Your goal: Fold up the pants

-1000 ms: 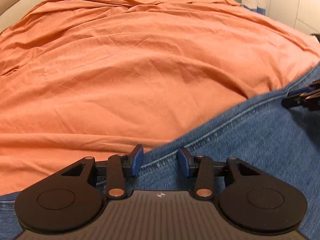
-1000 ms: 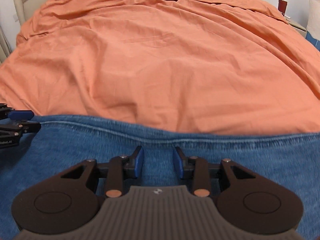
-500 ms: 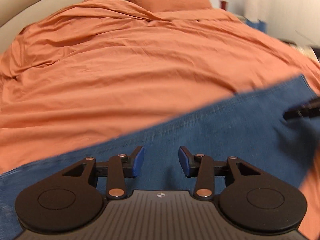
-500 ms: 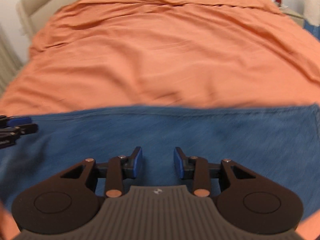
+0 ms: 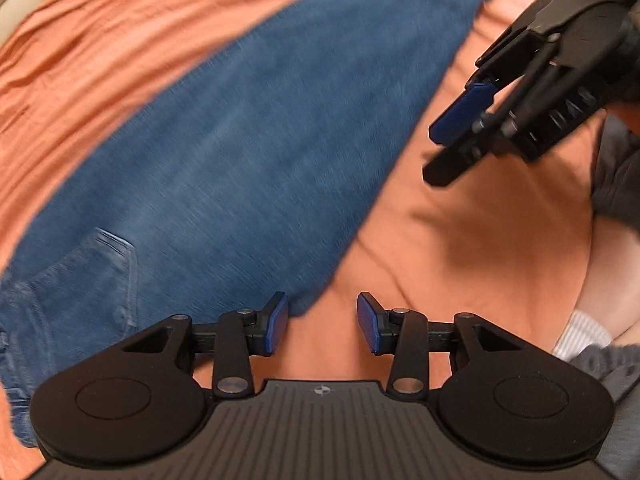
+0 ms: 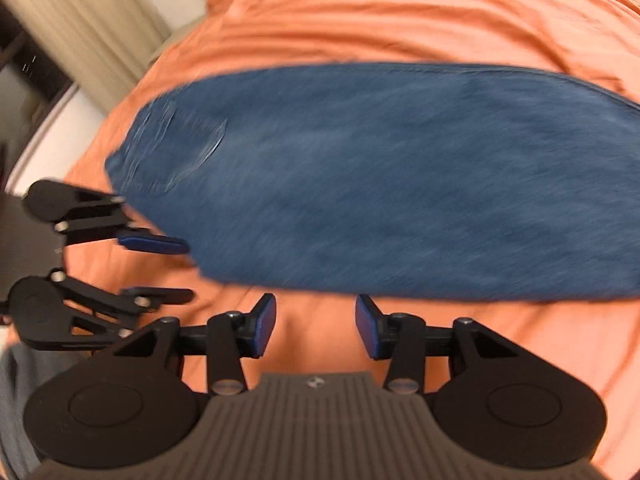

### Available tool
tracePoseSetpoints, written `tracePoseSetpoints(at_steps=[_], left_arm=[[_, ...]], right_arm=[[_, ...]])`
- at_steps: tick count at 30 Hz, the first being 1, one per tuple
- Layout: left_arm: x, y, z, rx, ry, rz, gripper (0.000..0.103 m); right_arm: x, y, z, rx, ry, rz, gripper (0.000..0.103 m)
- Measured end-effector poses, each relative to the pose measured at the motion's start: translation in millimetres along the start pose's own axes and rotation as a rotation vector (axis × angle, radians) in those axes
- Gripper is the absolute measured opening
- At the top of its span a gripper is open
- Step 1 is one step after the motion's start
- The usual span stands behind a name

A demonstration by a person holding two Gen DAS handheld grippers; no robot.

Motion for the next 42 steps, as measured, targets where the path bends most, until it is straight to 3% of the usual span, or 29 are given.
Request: tracePoseSetpoints(at_steps=[5,7,10,12,16,28,32,34,35,39,42], left_arm=[[21,-14,16,-0.04,-0.104,-0.069,0.047],[16,-19,21,-0.035,-0.152,-0.104,0.015],[-4,-26,30,-0.096,-0.11,-0.199,0.007],[-21,-30,43,-0.15,-0.071,-0.254,0.006],[-44,-35,55,-0.215,-0.01,-0.309,0.002],[-47,-25,43,-0.183,0.07,-0.241,0.001],[-55,-18,41,-0.194,0.089,-0.238,0.001],[-60,-14,50,-0.217,0.044,-0.248,0.004],[-63,-11,56,-0.237,0.02,-0.253,0.004],[-67,4,82,-0.309,-0.07,-0.277,0.006],[-56,15,99,-0.364,-0.101,-0.267,0.007]], right_arm=[[14,10,14,-0.079,0.07,0.003,0.041],[13,10,16,-0.098,0.075,0.007,0.041],[13,4,22,-0.173,0.042,-0.018,0.044],[10,-1,33,-0.249,0.017,-0.059,0.049],[14,-23,53,-0.355,0.002,-0.162,0.049],[23,-53,82,-0.488,-0.032,-0.311,0.049],[36,-52,90,-0.575,0.016,-0.334,0.049],[47,-48,87,-0.55,0.006,-0.281,0.035],[51,-43,86,-0.523,-0.021,-0.234,0.004],[36,-28,88,-0.458,-0.041,-0.257,0.001],[47,-16,80,-0.367,-0.044,-0.188,0.0]])
Point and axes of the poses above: each gripper's, at about its wrist camera, not at the fingertips, and x roughly the way its jaws point, z to its left, y to its underside, the point moved 10 cm from there along x, roughly the way its jaws point, and after that the axes turned 13 degrees about y, right-handed, at the moved point
